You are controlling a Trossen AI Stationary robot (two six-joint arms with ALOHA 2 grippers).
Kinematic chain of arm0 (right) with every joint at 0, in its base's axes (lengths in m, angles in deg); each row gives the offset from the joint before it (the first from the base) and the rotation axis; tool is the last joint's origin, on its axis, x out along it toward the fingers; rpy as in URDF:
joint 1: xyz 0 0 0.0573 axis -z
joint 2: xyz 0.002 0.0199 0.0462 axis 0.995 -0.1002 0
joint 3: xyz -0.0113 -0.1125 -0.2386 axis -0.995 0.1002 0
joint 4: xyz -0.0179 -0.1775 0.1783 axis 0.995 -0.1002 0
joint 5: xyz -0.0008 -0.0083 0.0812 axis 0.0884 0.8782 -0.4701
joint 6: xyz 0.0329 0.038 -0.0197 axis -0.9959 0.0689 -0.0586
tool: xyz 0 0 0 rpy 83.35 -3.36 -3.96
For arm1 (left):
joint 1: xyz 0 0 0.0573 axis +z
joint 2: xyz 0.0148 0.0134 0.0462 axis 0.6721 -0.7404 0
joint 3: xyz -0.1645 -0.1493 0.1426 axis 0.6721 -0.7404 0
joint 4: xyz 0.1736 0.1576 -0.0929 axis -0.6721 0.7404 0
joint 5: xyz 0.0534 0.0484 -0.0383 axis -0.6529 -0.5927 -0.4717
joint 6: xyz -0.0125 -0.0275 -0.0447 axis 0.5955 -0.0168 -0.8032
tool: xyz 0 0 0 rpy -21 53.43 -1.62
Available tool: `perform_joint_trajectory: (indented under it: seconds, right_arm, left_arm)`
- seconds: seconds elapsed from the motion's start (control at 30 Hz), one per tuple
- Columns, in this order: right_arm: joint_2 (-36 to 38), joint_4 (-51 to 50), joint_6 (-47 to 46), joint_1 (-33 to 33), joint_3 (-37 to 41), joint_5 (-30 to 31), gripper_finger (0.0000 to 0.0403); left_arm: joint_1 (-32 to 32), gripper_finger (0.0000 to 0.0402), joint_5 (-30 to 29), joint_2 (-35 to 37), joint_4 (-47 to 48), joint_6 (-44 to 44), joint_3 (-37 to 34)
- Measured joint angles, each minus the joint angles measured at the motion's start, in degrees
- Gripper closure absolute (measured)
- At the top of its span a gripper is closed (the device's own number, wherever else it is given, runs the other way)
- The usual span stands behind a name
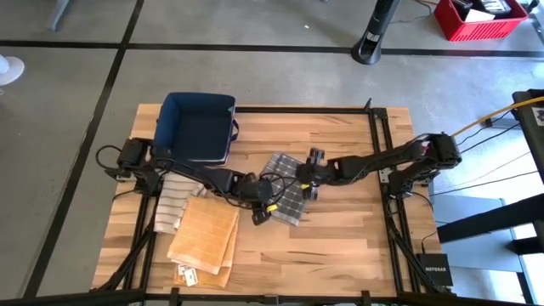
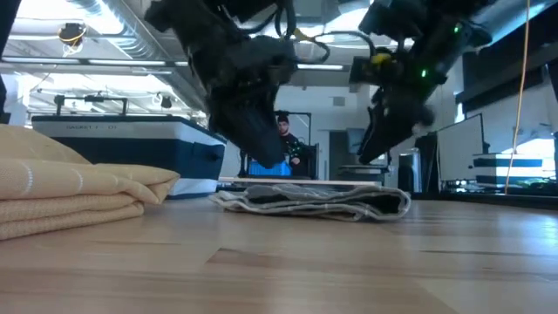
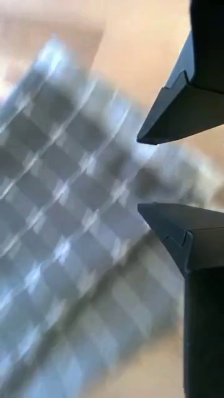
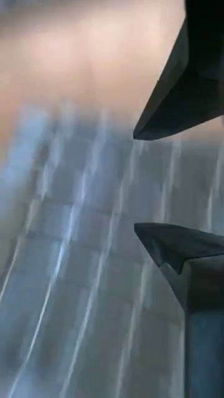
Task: Fold towel
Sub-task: Fold the gray pattern towel
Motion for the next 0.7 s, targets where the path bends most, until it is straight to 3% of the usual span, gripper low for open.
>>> perform_joint_trajectory:
  seconds: [0.07,0.13,0.3,0.47,0.7]
  right_arm:
    - [0.1,1.6,-8.2,-0.1,0.6,-13.2,0.0171]
    - [0.1,5.7,-13.9,-1.7,2.9,-19.4,0.0171]
    - [-2.6,15.5,-17.7,-5.0,9.2,-11.0,0.0171]
    - [-5.5,17.2,-9.9,-3.4,10.4,-0.8,0.0171]
    - [-8.1,22.6,1.6,4.7,10.3,0.7,0.0171]
  left_arm:
    - [-0.2,0.0245,-8.9,0.0,0.7,1.9,0.0]
    - [-0.1,0.0245,-16.9,-0.3,0.6,3.0,-0.8]
    - [1.9,0.0245,-17.9,-0.9,0.5,1.9,-3.7]
    - [2.8,0.0245,-13.3,-0.9,0.8,-3.3,-5.7]
    - [3.1,0.0245,-12.4,-0.9,0.8,-7.7,-7.3]
